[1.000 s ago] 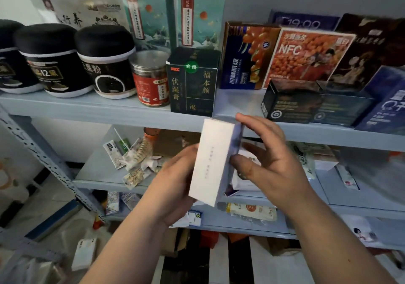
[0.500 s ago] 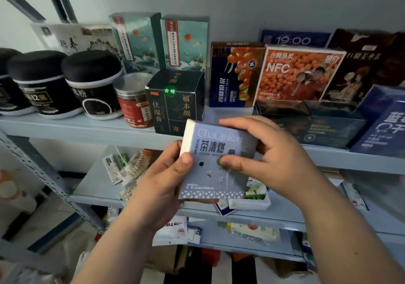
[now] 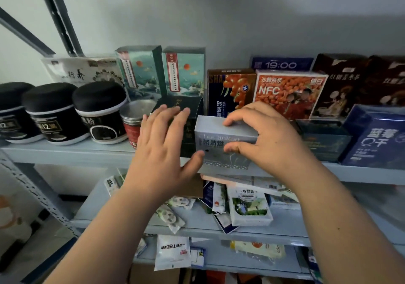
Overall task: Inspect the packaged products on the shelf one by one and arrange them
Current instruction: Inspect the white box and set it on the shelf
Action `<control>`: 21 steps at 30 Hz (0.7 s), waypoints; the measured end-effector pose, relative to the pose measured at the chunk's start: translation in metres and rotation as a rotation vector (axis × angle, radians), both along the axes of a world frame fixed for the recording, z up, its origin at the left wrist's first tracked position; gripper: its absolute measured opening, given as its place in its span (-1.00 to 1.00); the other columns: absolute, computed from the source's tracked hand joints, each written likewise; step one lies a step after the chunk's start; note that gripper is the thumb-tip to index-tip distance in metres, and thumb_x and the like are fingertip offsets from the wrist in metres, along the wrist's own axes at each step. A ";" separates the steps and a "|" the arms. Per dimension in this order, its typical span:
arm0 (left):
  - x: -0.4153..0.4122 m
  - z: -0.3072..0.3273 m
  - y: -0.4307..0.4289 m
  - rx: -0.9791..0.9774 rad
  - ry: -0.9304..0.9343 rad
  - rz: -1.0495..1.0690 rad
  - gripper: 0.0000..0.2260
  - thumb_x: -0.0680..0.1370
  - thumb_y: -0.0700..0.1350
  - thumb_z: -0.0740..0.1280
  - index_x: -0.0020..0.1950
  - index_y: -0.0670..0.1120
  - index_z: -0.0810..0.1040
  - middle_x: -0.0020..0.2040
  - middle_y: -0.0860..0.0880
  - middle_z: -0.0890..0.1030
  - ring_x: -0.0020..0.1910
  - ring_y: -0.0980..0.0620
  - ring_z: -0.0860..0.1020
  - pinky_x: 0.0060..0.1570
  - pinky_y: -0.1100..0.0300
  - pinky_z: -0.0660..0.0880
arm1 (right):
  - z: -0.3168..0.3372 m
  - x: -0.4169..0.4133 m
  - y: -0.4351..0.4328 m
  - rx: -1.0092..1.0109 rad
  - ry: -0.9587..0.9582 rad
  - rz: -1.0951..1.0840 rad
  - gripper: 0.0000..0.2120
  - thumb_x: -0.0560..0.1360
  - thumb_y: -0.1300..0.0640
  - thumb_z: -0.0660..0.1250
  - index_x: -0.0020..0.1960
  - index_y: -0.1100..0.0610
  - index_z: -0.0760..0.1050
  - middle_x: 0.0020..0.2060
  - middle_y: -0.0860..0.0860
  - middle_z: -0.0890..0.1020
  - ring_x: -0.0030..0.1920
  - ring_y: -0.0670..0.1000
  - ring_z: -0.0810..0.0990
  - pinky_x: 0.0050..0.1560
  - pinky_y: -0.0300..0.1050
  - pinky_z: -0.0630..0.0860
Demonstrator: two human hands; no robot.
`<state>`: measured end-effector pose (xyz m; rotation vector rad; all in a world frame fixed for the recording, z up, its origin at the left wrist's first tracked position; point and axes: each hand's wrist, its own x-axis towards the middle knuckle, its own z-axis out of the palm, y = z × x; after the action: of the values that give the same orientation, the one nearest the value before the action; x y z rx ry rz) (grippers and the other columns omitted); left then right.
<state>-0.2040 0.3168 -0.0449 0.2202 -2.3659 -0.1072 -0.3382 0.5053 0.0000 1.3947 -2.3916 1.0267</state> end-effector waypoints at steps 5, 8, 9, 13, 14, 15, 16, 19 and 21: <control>-0.012 -0.003 -0.009 -0.124 -0.199 0.072 -0.22 0.53 0.27 0.12 0.64 -0.13 0.15 0.59 -0.16 0.26 0.62 -0.21 0.12 0.56 -0.28 0.05 | -0.006 -0.005 -0.014 0.024 0.081 -0.072 -0.63 0.47 0.05 0.55 0.23 -0.05 0.56 0.14 -0.19 0.41 0.13 -0.16 0.40 0.18 -0.18 0.37; -0.011 -0.004 -0.011 -0.146 -0.215 0.068 -0.22 0.52 0.25 0.12 0.65 -0.14 0.14 0.60 -0.16 0.24 0.62 -0.22 0.11 0.56 -0.29 0.06 | -0.010 -0.006 -0.022 0.082 0.238 -0.149 -0.63 0.54 0.07 0.46 0.32 0.02 0.52 0.30 -0.04 0.53 0.39 0.02 0.41 0.52 0.01 0.20; -0.010 -0.004 -0.012 -0.155 -0.222 0.073 -0.22 0.52 0.25 0.11 0.65 -0.13 0.12 0.61 -0.15 0.23 0.63 -0.21 0.09 0.56 -0.29 0.05 | -0.012 -0.005 -0.025 0.121 0.280 -0.183 -0.62 0.57 0.07 0.43 0.36 0.02 0.49 0.37 -0.02 0.53 0.48 0.07 0.35 0.60 0.12 0.07; -0.007 -0.004 -0.013 -0.184 -0.248 0.080 -0.22 0.51 0.25 0.07 0.66 -0.10 0.06 0.64 -0.12 0.17 0.65 -0.17 0.03 0.57 -0.28 0.01 | -0.016 -0.005 -0.032 0.220 0.317 -0.247 -0.62 0.62 0.06 0.35 0.42 -0.01 0.40 0.51 -0.04 0.44 0.61 0.10 0.16 0.61 0.31 -0.12; -0.007 -0.004 -0.014 -0.186 -0.250 0.082 -0.22 0.51 0.25 0.07 0.66 -0.09 0.06 0.64 -0.12 0.17 0.65 -0.18 0.03 0.56 -0.29 0.01 | -0.017 -0.005 -0.033 0.234 0.312 -0.250 -0.62 0.63 0.06 0.33 0.43 -0.02 0.38 0.54 -0.04 0.41 0.63 0.11 0.13 0.61 0.31 -0.13; -0.006 -0.003 -0.013 -0.189 -0.253 0.084 -0.22 0.51 0.25 0.06 0.66 -0.09 0.06 0.64 -0.12 0.17 0.64 -0.18 0.04 0.56 -0.29 0.01 | -0.016 -0.006 -0.033 0.242 0.305 -0.254 -0.61 0.64 0.05 0.31 0.44 -0.03 0.37 0.56 -0.05 0.38 0.63 0.11 0.10 0.61 0.30 -0.14; -0.006 -0.003 -0.013 -0.192 -0.253 0.084 -0.22 0.51 0.26 0.06 0.66 -0.09 0.06 0.64 -0.13 0.17 0.64 -0.19 0.04 0.56 -0.29 0.01 | -0.016 -0.006 -0.033 0.247 0.300 -0.256 -0.61 0.65 0.04 0.30 0.45 -0.03 0.35 0.57 -0.05 0.34 0.64 0.10 0.06 0.62 0.29 -0.16; -0.004 -0.002 -0.010 -0.193 -0.247 0.084 -0.23 0.52 0.26 0.05 0.66 -0.08 0.08 0.64 -0.15 0.19 0.64 -0.23 0.04 0.56 -0.28 0.00 | -0.017 -0.004 -0.030 0.277 0.309 -0.257 -0.52 0.64 -0.02 0.30 0.52 -0.06 0.27 0.63 -0.06 0.21 0.67 0.08 -0.08 0.61 0.27 -0.24; -0.003 -0.001 -0.007 -0.188 -0.220 0.085 -0.23 0.52 0.26 0.08 0.66 -0.07 0.12 0.62 -0.18 0.22 0.63 -0.29 0.04 0.56 -0.29 0.00 | -0.019 -0.002 -0.023 0.295 0.316 -0.261 -0.39 0.62 -0.11 0.31 0.59 -0.08 0.15 0.66 -0.05 0.08 0.66 0.07 -0.18 0.59 0.24 -0.31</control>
<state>-0.2068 0.3099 -0.0459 0.2512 -2.5611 0.1888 -0.3401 0.4819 -0.0186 1.1752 -2.4617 0.3694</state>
